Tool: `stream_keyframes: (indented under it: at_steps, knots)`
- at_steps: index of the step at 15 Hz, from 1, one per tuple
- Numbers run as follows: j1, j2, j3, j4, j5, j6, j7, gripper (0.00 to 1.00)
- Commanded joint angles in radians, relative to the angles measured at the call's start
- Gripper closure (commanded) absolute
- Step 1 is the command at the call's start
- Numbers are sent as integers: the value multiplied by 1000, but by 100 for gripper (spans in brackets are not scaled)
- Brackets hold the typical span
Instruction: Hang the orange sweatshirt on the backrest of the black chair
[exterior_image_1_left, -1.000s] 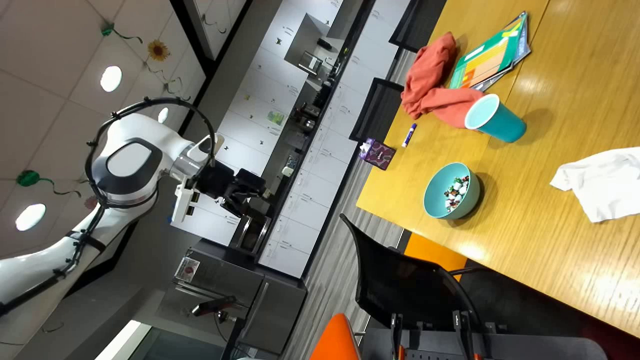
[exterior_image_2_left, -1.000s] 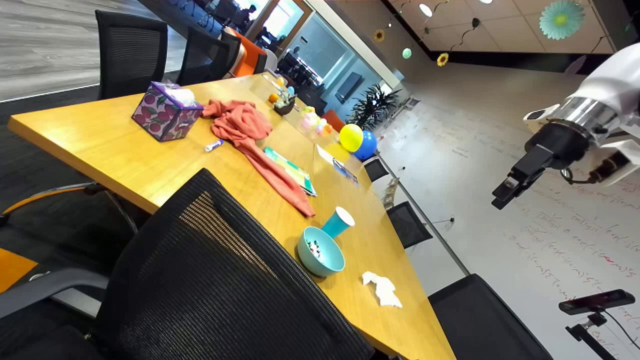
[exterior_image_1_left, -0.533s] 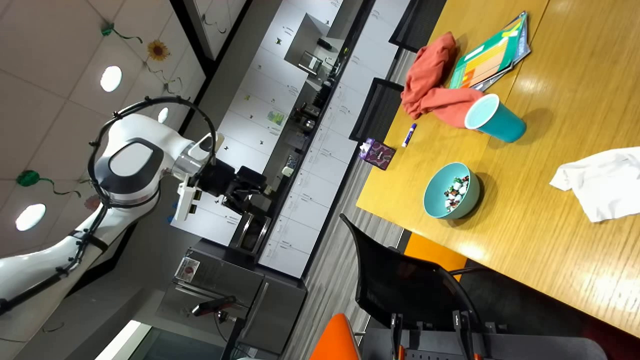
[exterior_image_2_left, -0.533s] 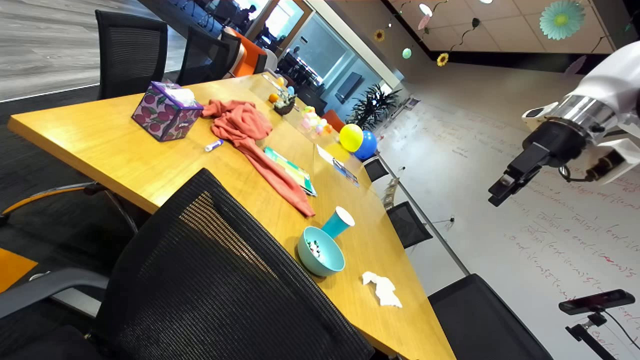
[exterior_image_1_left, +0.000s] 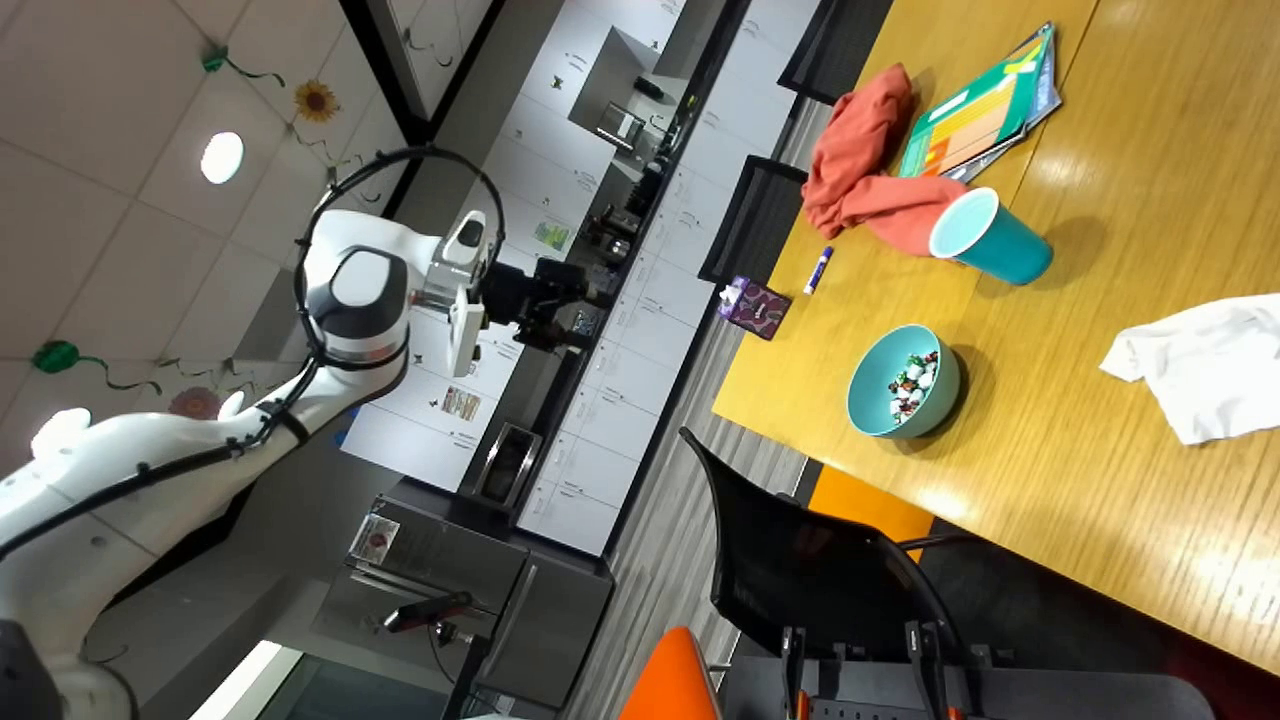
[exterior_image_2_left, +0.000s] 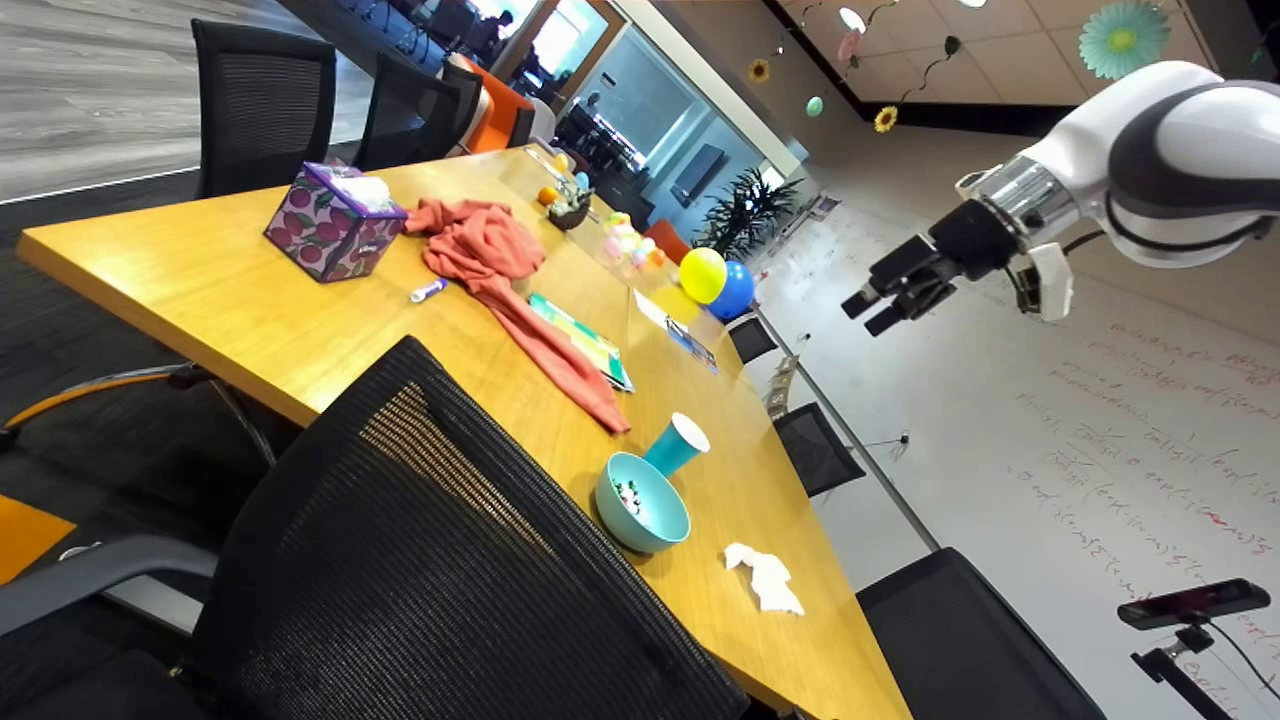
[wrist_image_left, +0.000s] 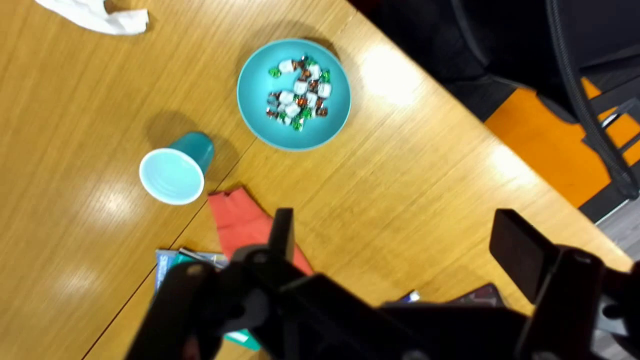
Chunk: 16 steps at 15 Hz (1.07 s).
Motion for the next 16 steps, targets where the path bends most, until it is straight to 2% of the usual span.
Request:
stream_keyframes:
  at_steps: [1, 5, 6, 9, 14, 16]
  knots:
    - [-41, 213, 16, 141, -63, 173, 93, 0]
    - [-76, 387, -3, 246, -160, 350, 248, 0]
    - [-60, 306, -2, 166, -131, 322, 183, 0]
    - [-71, 388, -13, 226, -140, 351, 211, 0]
    - [-69, 392, -12, 239, -141, 352, 222, 0]
    - [-72, 439, -15, 253, -115, 446, 233, 0]
